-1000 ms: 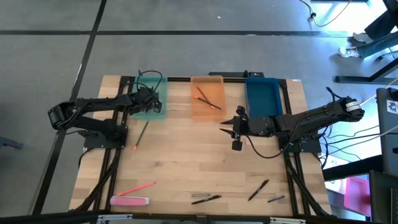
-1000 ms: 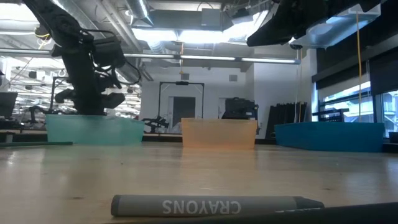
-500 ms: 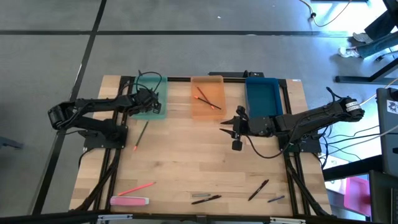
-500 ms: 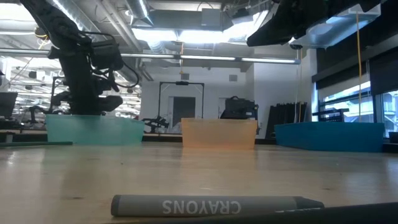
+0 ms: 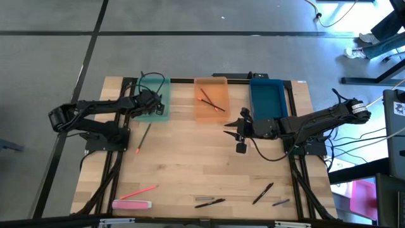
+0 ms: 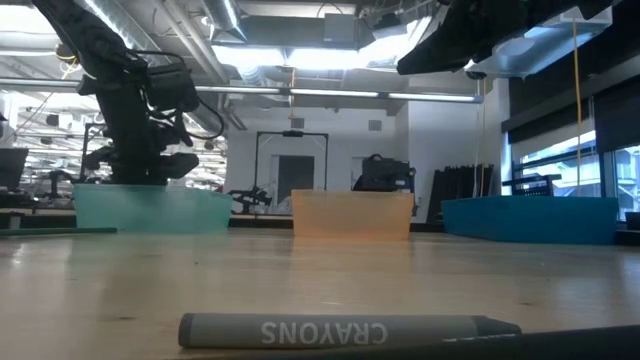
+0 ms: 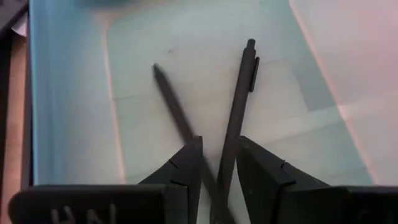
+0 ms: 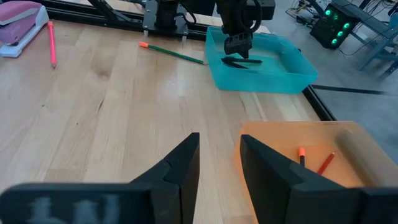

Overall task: Sort crayons/erasers/pens/pencils in bins
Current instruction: Put the green pencil into the orange bin

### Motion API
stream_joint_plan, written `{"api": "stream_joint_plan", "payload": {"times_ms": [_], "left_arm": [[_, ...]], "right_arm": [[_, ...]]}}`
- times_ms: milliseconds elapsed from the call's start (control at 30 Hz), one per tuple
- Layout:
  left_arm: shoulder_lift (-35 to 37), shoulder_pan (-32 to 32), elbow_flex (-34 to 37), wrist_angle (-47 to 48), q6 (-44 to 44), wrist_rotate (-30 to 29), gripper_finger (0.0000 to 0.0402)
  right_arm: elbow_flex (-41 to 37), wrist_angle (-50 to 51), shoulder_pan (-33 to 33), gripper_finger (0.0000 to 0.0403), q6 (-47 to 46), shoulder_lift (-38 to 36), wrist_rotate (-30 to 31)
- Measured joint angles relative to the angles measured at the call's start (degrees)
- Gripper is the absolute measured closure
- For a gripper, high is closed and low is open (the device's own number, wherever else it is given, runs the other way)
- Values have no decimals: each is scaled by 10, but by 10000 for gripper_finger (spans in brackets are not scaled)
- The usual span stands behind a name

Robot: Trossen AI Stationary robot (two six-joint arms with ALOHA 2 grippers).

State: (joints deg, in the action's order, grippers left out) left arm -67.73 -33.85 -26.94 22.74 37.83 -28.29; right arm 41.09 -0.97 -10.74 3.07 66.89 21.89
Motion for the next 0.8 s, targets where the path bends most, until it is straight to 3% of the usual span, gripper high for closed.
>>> {"api": "stream_joint_plan", "payload": {"times_ms": [200, 400, 567, 800], "left_arm": [[30, 22, -23, 4, -54, -2, 312], [70, 100, -32, 36, -50, 24, 315], [101, 199, -32, 99, 11, 48, 312], [113, 334, -32, 200, 182, 96, 315]], "right_arm": [[0, 0, 0, 282, 0, 0, 0], [0, 0, 0, 282, -6, 0, 0], [0, 3, 0, 282, -14, 0, 0], [0, 7, 0, 282, -14, 0, 0]]}}
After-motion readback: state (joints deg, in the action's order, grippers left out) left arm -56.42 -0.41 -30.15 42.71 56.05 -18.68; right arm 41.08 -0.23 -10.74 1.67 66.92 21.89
